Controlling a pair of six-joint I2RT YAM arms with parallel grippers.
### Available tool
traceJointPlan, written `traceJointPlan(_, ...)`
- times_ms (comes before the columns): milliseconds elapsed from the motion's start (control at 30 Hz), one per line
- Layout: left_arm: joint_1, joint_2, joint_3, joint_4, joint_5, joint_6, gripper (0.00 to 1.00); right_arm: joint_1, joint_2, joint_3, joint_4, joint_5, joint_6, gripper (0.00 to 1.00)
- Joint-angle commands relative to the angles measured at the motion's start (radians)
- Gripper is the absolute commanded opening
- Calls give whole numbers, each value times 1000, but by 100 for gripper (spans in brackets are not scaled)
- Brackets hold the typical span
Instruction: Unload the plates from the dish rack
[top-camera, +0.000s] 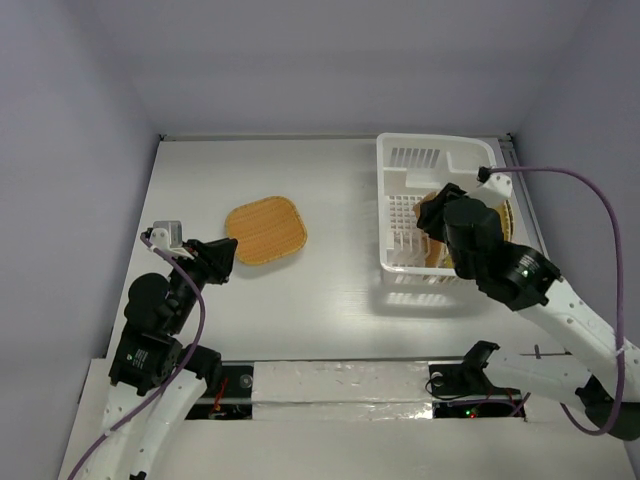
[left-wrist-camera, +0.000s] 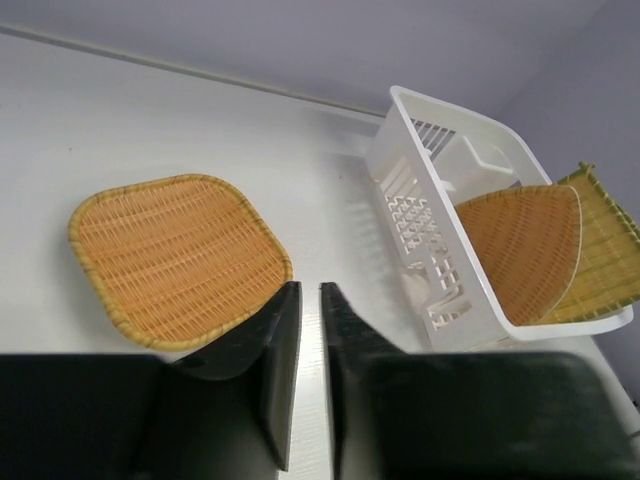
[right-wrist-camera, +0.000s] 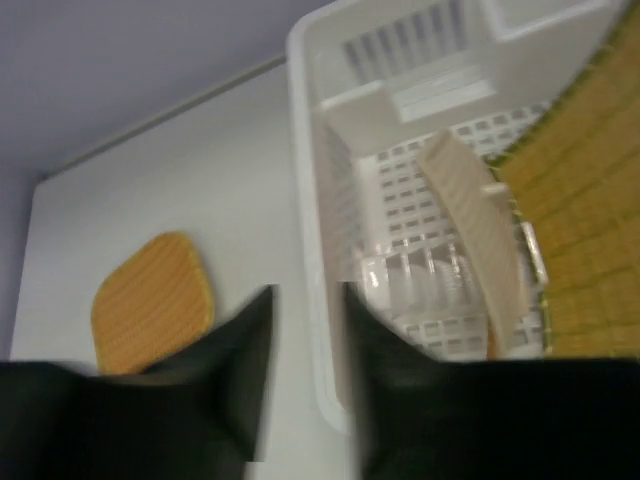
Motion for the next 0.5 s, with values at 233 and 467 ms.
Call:
traceJointPlan(233,5,-10,10,38,4,-2,36,-165,169,56,-277,102,-210,76)
traceJointPlan(467,5,-16,12,38,4,-2,40,-208,327,82,-231,120,-307,65)
